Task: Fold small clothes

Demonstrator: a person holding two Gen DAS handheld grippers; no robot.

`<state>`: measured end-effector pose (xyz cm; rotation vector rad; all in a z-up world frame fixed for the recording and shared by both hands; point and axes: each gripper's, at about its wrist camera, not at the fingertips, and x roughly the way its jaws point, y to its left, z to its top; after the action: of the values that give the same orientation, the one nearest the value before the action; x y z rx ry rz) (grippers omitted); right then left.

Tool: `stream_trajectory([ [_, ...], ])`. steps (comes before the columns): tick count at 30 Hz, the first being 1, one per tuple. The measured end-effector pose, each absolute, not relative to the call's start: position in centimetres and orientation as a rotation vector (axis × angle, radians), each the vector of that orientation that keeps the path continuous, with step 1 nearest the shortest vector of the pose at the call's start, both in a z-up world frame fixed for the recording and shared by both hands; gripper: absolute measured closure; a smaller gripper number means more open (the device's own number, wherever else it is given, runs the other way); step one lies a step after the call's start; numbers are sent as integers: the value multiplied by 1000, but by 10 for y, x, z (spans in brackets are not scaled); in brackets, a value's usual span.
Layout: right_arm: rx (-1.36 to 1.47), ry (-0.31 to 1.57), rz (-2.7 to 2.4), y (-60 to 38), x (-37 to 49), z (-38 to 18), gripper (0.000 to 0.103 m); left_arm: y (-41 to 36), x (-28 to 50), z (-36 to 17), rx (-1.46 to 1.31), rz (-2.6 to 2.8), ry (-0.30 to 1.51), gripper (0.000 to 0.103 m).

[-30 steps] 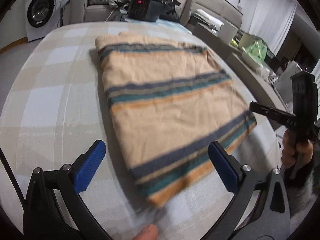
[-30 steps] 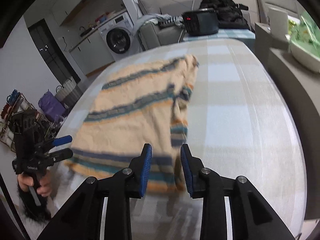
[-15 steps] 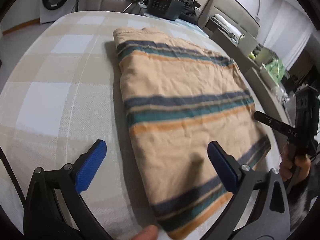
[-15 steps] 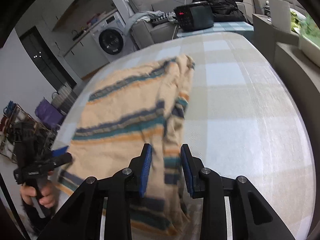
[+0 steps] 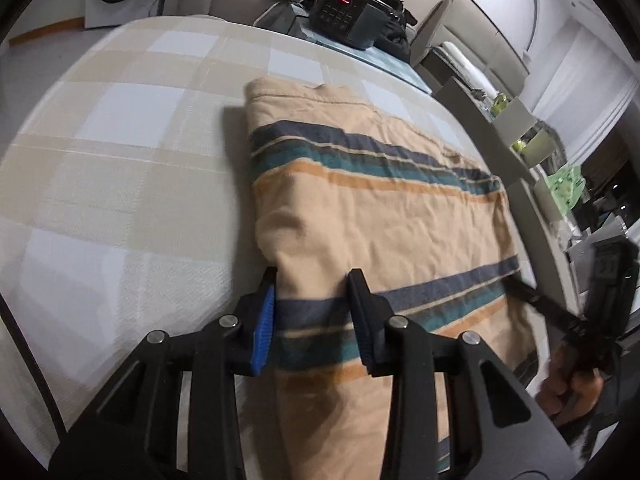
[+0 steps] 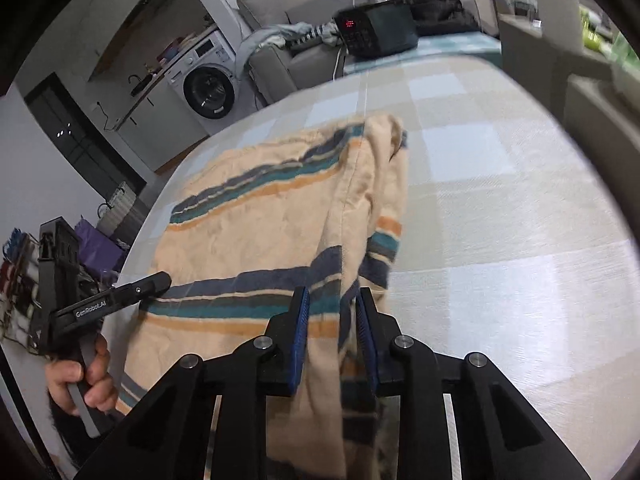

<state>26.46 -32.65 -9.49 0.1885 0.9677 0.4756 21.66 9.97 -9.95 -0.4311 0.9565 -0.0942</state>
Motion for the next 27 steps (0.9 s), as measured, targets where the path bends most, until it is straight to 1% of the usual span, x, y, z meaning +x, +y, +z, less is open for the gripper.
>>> stream_trajectory([
  [2, 134, 897, 465, -331, 247, -79, 79, 102, 200, -91, -387, -56, 925, 72],
  [5, 77, 849, 529, -320, 221, -66, 79, 93, 171, -71, -300, -42, 867, 71],
  [7, 29, 834, 593, -299, 206, -66, 79, 75, 153, -63, -282, -110, 846, 67],
  [9, -25, 839, 666, -277, 196, -75, 77, 46, 137, -64, -251, -235, 847, 57],
  [10, -53, 858, 686, -266, 192, -82, 77, 35, 132, -67, -235, -284, 847, 56],
  [13, -145, 893, 704, -251, 184, -106, 77, 12, 125, -94, -191, -349, 905, 55],
  [14, -162, 876, 718, -253, 181, -107, 77, 13, 121, -98, -188, -353, 869, 55],
  [17, -240, 840, 627, -275, 178, -104, 77, 24, 115, -99, -211, -346, 873, 55],
  [19, -202, 878, 603, -297, 181, -102, 77, 24, 112, -99, -194, -340, 889, 55],
  [22, -208, 885, 587, -299, 176, -91, 76, 26, 114, -92, -184, -318, 919, 55],
  [25, -197, 856, 628, -279, 176, -76, 69, 27, 124, -82, -185, -289, 912, 54],
  [27, -180, 872, 624, -261, 191, -78, 68, 26, 139, -79, -196, -279, 918, 50],
])
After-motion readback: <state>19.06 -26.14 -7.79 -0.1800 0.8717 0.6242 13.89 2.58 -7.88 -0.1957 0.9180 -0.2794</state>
